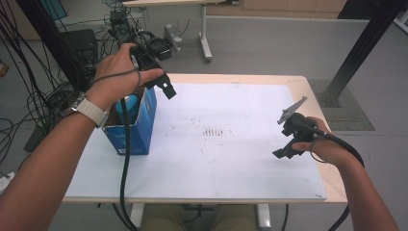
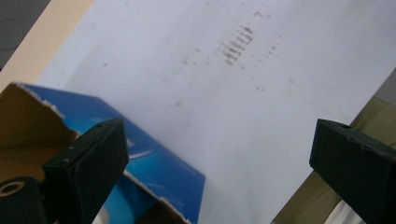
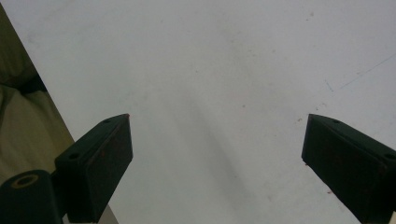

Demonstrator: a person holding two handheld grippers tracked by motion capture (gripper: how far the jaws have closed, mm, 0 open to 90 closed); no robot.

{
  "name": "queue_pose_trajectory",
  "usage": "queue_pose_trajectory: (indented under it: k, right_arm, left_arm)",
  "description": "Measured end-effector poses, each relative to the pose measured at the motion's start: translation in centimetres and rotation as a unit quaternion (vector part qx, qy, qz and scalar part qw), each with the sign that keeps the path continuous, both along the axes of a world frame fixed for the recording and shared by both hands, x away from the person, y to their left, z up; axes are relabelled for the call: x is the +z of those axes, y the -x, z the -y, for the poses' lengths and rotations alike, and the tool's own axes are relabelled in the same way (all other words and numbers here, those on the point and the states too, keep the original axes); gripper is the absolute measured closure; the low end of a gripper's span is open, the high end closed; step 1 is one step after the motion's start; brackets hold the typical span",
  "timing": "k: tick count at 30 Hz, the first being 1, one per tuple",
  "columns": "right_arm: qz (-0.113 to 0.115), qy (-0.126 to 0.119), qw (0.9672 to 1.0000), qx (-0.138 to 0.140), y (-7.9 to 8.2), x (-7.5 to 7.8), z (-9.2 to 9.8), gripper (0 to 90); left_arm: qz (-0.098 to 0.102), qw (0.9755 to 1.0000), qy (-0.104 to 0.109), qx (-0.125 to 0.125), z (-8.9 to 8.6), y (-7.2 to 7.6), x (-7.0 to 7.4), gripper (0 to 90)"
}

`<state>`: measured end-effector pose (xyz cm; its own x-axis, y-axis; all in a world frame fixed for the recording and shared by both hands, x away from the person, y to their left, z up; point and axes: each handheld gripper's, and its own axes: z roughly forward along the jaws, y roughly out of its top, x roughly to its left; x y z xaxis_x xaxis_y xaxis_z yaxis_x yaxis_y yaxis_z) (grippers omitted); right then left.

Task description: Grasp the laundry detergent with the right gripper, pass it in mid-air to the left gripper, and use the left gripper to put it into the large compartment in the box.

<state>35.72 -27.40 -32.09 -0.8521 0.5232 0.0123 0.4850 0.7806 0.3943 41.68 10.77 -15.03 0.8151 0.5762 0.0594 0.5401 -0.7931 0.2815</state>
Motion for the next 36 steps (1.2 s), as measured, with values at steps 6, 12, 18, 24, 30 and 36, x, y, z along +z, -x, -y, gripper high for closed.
queue_pose_trajectory:
  k: [6, 12, 18, 24, 30, 36]
  right_arm:
    - [0.003, 0.0, 1.0, -0.001, 0.1, 0.2, -0.1, 8.8]
    - [0.004, 0.0, 1.0, -0.005, 0.2, 0.5, 0.1, 8.8]
    - [0.004, 0.001, 1.0, -0.006, 0.4, 0.4, 0.3, 8.8]
    - [0.003, -0.001, 1.0, -0.006, 0.4, 0.3, 0.2, 8.8]
    - [0.001, -0.002, 1.0, -0.006, 0.2, 0.0, 0.1, 8.7]
    - [0.005, -0.002, 1.0, -0.005, 0.2, 0.2, 0.2, 8.7]
  left_arm:
    - [-0.003, 0.9991, 0.012, -0.04, 1.9, 0.5, -0.2, 5.0]
    - [-0.001, 0.9973, 0.02, -0.071, 3.4, 1.2, -0.7, 5.2]
    - [0.0, 0.9948, 0.024, -0.099, 4.5, 1.8, -1.1, 5.3]
    - [-0.004, 0.9913, 0.033, -0.127, 5.4, 2.4, -1.9, 5.2]
    - [-0.01, 0.9878, 0.027, -0.153, 6.4, 3.0, -3.7, 5.4]
    - [-0.016, 0.9865, 0.023, -0.161, 7.0, 3.2, -4.6, 5.5]
